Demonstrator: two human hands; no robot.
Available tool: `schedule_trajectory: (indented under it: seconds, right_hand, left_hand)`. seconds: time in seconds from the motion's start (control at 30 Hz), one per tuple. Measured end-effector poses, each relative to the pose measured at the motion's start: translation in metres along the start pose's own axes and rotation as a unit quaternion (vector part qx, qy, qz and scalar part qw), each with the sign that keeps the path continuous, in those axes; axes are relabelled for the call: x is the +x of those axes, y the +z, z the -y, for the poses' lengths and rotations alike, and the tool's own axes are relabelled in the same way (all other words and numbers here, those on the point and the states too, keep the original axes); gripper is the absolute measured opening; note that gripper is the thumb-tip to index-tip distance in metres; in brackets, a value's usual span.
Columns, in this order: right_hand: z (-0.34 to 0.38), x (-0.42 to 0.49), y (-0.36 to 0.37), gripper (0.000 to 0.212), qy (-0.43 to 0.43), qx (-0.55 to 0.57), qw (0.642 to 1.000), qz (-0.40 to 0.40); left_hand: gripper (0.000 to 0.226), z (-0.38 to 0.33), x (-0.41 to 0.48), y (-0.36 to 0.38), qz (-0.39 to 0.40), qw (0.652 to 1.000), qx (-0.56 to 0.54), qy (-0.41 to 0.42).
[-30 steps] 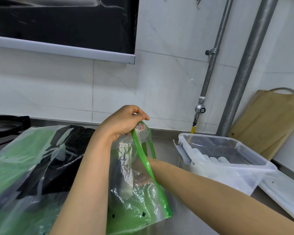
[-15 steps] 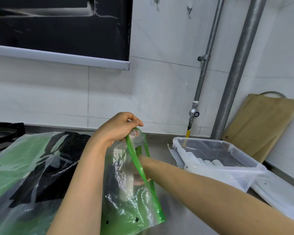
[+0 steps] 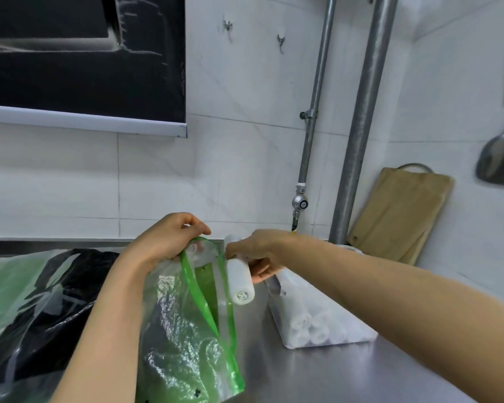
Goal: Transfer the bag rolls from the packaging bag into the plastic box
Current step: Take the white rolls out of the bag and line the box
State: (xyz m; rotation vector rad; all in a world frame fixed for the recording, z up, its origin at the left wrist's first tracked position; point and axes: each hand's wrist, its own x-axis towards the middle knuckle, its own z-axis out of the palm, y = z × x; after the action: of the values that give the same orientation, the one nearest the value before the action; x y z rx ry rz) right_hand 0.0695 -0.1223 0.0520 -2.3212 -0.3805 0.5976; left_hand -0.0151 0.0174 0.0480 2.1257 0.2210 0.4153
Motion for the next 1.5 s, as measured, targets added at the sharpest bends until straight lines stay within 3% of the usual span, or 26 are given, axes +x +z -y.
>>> schedule_trajectory:
  seconds: [0.63, 0.8, 1.23, 1.5]
  right_hand:
    - [-0.053, -0.003, -0.095, 0.022, 0.076, -0.003, 0.99, -0.114]
    - [-0.07, 0.002, -0.098, 0.024, 0.108, -0.041, 0.986, -0.121]
    - [-0.104, 0.014, -0.09, 0.054, 0.163, -0.145, 0.972, -0.088]
    - [-0.111, 0.015, -0.084, 0.06, 0.136, -0.254, 0.953, -0.097]
  left_hand:
    - [0.021, 0.001, 0.005, 0.012, -0.003, 0.999, 0.037, 0.0]
    - [0.02, 0.005, 0.009, 0.012, 0.004, 0.999, 0.05, -0.001]
    - [0.02, 0.003, 0.007, 0.013, 0.004, 0.999, 0.047, -0.003]
    - [0.021, 0.001, 0.007, 0.014, 0.006, 0.999, 0.04, -0.011]
